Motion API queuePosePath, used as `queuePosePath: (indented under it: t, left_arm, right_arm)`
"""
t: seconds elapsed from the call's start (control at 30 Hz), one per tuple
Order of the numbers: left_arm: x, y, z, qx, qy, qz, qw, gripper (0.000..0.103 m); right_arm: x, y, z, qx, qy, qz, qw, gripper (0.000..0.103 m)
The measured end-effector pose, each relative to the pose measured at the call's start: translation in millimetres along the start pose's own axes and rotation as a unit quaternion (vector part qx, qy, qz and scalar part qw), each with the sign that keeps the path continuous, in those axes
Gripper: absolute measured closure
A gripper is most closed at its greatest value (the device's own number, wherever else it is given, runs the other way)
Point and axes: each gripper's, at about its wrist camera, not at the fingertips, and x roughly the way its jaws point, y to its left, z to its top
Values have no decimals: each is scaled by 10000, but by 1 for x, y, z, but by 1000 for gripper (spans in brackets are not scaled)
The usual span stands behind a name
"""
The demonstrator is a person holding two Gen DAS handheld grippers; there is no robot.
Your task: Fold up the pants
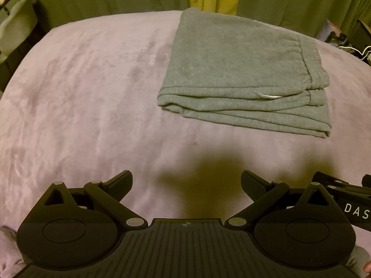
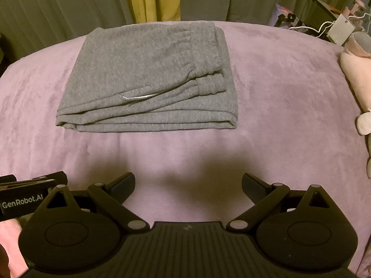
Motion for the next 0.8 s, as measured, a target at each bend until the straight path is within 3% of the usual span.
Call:
queuePosePath:
  t: [0.8]
  left_arm:
    - [3, 1, 0, -19, 32, 15, 10000, 1]
  right_arm:
    - [0, -1, -1, -7, -4, 13, 10000, 4]
